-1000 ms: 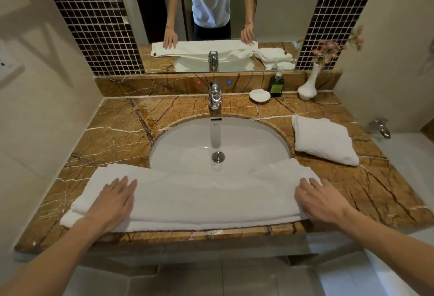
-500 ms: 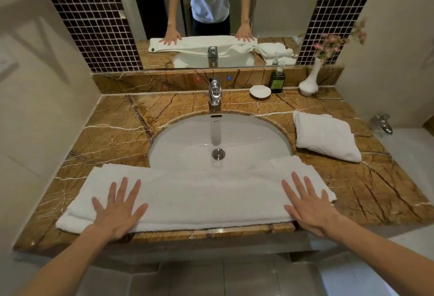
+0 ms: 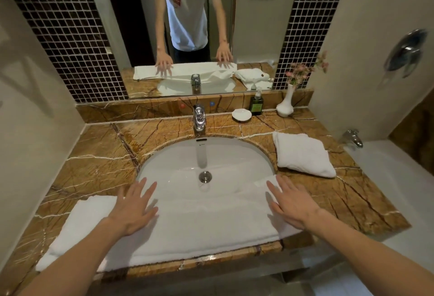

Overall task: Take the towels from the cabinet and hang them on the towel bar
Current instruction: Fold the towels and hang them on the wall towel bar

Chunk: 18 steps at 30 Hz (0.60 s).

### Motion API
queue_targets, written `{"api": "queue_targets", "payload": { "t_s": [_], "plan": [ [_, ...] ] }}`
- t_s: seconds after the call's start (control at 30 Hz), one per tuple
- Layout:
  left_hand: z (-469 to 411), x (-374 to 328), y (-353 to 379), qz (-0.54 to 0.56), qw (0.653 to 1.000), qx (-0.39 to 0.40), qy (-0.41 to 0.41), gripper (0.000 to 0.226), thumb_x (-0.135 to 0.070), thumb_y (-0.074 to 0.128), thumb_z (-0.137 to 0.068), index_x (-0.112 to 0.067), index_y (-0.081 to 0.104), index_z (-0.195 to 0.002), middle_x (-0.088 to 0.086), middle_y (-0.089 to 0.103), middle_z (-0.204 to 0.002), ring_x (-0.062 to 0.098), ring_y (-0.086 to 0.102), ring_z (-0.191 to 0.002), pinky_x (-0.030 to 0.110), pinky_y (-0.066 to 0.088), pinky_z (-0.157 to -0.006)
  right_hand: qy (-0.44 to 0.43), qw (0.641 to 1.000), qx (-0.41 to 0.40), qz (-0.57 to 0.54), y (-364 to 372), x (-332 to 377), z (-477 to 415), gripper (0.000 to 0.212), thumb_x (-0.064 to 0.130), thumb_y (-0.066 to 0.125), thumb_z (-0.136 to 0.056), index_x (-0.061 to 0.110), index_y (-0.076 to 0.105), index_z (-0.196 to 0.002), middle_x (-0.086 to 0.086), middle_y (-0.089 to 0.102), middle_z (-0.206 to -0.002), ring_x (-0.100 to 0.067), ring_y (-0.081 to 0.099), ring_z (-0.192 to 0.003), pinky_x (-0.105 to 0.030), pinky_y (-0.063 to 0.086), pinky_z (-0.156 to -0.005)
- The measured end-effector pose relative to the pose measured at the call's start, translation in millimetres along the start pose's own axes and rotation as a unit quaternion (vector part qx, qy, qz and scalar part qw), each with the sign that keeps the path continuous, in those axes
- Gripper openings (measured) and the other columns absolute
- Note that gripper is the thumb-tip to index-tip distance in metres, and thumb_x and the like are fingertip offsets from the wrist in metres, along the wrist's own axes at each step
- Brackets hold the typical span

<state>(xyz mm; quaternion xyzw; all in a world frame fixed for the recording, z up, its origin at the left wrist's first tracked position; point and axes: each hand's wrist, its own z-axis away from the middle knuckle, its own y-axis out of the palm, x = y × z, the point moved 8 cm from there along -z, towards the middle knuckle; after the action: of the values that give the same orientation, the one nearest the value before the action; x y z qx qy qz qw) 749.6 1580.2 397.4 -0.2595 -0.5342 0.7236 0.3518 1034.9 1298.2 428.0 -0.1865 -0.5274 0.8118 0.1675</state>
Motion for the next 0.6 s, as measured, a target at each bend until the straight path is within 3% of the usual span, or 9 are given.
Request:
{"api": "queue_targets", "payload": {
  "t_s": [0.23, 0.37, 0.43, 0.6],
  "plan": [
    [-53.7, -109.0, -55.2, -0.005, 0.996, -0.034, 0.076, 0.064, -0.048, 0.034, -0.096, -0.021, 0.014, -0.151, 0.010, 0.013, -0.158, 0.026, 0.013, -0.145, 0.043, 0.010, -0.118, 0.038, 0.998, -0.057, -0.016, -33.9, -43.4, 8.9, 0.059, 0.040, 0.035, -0.098, 0.019, 0.015, -0.149, -0.015, 0.016, -0.157, -0.032, 0.015, -0.144, -0.047, 0.027, -0.113],
    [-85.7, -192.6, -89.2, 0.024, 0.988, -0.060, 0.141, 0.052, -0.037, 0.044, -0.093, -0.019, 0.038, -0.141, 0.009, 0.033, -0.149, 0.026, 0.033, -0.136, 0.037, 0.028, -0.112, 0.075, 0.996, -0.050, -0.025, -40.1, -85.9, 8.6, 0.062, 0.037, 0.036, -0.099, 0.019, 0.009, -0.152, -0.015, 0.008, -0.159, -0.033, 0.009, -0.147, -0.050, 0.021, -0.116],
    [-104.5, -232.5, -95.5, 0.068, 0.985, -0.039, 0.152, 0.052, -0.036, 0.046, -0.092, -0.018, 0.039, -0.140, 0.007, 0.040, -0.143, 0.023, 0.040, -0.129, 0.035, 0.035, -0.107, 0.084, 0.995, -0.039, -0.041, -37.4, -108.4, 6.5, 0.064, 0.037, 0.036, -0.099, 0.020, 0.005, -0.153, -0.013, 0.004, -0.160, -0.032, 0.004, -0.147, -0.050, 0.015, -0.118],
    [-143.6, -329.1, -97.8, 0.156, 0.977, 0.027, 0.140, 0.061, -0.040, 0.049, -0.094, -0.014, 0.029, -0.146, 0.008, 0.040, -0.147, 0.023, 0.039, -0.133, 0.031, 0.032, -0.108, 0.080, 0.996, -0.020, -0.043, -23.0, -164.9, -22.8, 0.071, 0.026, 0.044, -0.097, 0.023, -0.001, -0.152, -0.013, 0.001, -0.161, -0.033, 0.001, -0.148, -0.049, 0.014, -0.119]
  ]
}}
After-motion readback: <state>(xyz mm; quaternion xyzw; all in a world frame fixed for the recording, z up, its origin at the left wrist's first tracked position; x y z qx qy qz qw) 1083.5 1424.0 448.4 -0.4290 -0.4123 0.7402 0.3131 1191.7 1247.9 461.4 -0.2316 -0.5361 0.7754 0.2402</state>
